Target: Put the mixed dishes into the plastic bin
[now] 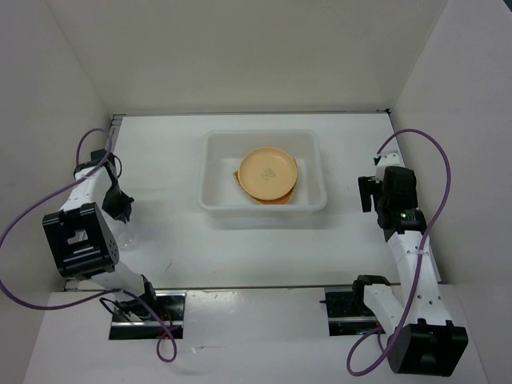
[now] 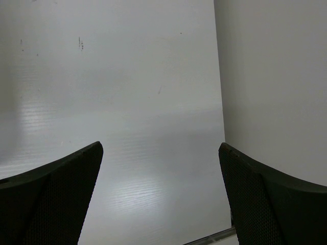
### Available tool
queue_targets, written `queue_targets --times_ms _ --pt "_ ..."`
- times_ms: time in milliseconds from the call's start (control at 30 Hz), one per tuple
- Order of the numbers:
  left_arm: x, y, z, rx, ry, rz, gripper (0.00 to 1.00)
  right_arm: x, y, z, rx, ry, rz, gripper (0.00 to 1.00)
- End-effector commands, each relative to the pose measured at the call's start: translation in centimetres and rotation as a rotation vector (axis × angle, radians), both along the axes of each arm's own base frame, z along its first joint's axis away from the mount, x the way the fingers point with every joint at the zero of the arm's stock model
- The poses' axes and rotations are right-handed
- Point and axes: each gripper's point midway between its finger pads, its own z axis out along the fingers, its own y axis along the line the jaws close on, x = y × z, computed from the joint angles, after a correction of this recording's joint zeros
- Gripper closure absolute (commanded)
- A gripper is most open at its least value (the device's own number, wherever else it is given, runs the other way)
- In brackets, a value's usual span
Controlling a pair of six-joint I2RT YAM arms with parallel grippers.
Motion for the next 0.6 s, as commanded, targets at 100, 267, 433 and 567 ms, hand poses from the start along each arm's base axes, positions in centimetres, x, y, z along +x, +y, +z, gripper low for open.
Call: queue_targets --times_ms 100,267,433,567 --pt "-0.1 -2.6 8.3 -0.007 -0.246 0.099 1.0 0.6 -0.1 1.3 -0.005 -0.077 -0.018 0.02" --pt "3.7 -4.5 18.2 0.066 -0.506 0.061 1.0 0.6 -0.1 1.3 -0.005 -0.077 -0.018 0.02" --pt "11.8 -14.5 25.5 -0.176 -0.936 -0.377 1.0 0.6 -0.1 1.3 -0.005 -0.077 -0.018 0.02" --pt "15.4 -20.6 22.9 -0.155 -0.766 -0.666 1.0 0.6 -0.3 1.8 -0.011 -0.096 -0.025 0.02"
